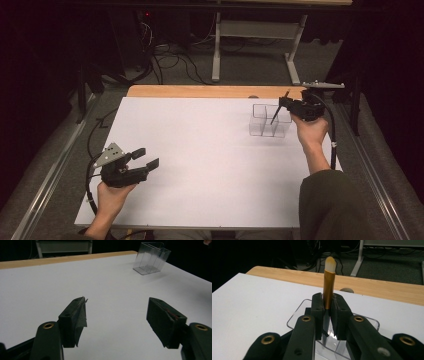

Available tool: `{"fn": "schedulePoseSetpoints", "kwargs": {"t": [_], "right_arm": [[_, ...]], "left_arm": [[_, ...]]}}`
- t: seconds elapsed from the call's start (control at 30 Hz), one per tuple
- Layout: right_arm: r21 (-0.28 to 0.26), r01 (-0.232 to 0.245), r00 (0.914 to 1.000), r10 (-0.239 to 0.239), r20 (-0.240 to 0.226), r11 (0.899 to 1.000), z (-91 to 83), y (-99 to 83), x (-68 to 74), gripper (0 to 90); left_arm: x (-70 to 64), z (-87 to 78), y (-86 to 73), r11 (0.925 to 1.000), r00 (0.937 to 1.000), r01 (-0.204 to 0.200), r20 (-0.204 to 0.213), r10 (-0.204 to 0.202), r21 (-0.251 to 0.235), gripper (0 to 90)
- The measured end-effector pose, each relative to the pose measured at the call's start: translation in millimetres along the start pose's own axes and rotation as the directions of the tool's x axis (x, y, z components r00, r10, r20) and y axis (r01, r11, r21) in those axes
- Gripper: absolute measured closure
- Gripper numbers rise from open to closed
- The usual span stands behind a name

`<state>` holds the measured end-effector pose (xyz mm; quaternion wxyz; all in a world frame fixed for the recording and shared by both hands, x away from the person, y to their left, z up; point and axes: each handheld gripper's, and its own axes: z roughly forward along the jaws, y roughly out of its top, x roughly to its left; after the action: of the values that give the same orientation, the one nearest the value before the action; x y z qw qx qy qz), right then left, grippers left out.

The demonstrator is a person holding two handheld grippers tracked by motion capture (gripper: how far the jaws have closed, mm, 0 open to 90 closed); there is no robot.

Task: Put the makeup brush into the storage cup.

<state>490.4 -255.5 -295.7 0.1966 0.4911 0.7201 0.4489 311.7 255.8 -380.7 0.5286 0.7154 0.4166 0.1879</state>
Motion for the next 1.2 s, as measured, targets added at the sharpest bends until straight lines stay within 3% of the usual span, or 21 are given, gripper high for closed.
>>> {"fn": "schedulePoseSetpoints", "kwargs": {"t": [0.3, 0.37, 0.5, 0.57, 1.2], "right_arm": [[0.008, -0.001, 1.0, 0.0, 0.003, 1.0, 1.9, -0.3, -0.3, 81.4], [0.016, -0.02, 0.9998, 0.02, -0.005, 1.0, 3.4, -0.5, -2.2, 70.6], [0.016, -0.035, 0.9991, 0.035, 0.023, 0.999, 2.8, -1.9, -6.0, 51.4], [0.013, -0.045, 0.9987, 0.045, 0.025, 0.999, 1.2, -2.9, -7.4, 46.7], [-0.082, -0.006, 1.0, 0.006, 0.007, 0.997, -33.0, -14.1, -5.7, 43.2]], "left_arm": [[-0.1, 0.2, 0.0, 1.0, 1.0, 0.0, 0.0, 0.0, 0.001, 32.2], [0.0, 0.1, 0.0, 1.0, 1.0, 0.0, 0.0, 0.0, 0.0, 32.1], [0.2, -0.2, 0.1, 1.0, 1.0, 0.0, -0.001, 0.0, -0.001, 32.2], [0.2, -0.1, 0.1, 1.0, 1.0, 0.001, -0.002, -0.001, -0.003, 32.2], [0.2, -0.3, 0.1, 1.0, 1.0, 0.003, -0.004, -0.003, -0.005, 32.1]]}}
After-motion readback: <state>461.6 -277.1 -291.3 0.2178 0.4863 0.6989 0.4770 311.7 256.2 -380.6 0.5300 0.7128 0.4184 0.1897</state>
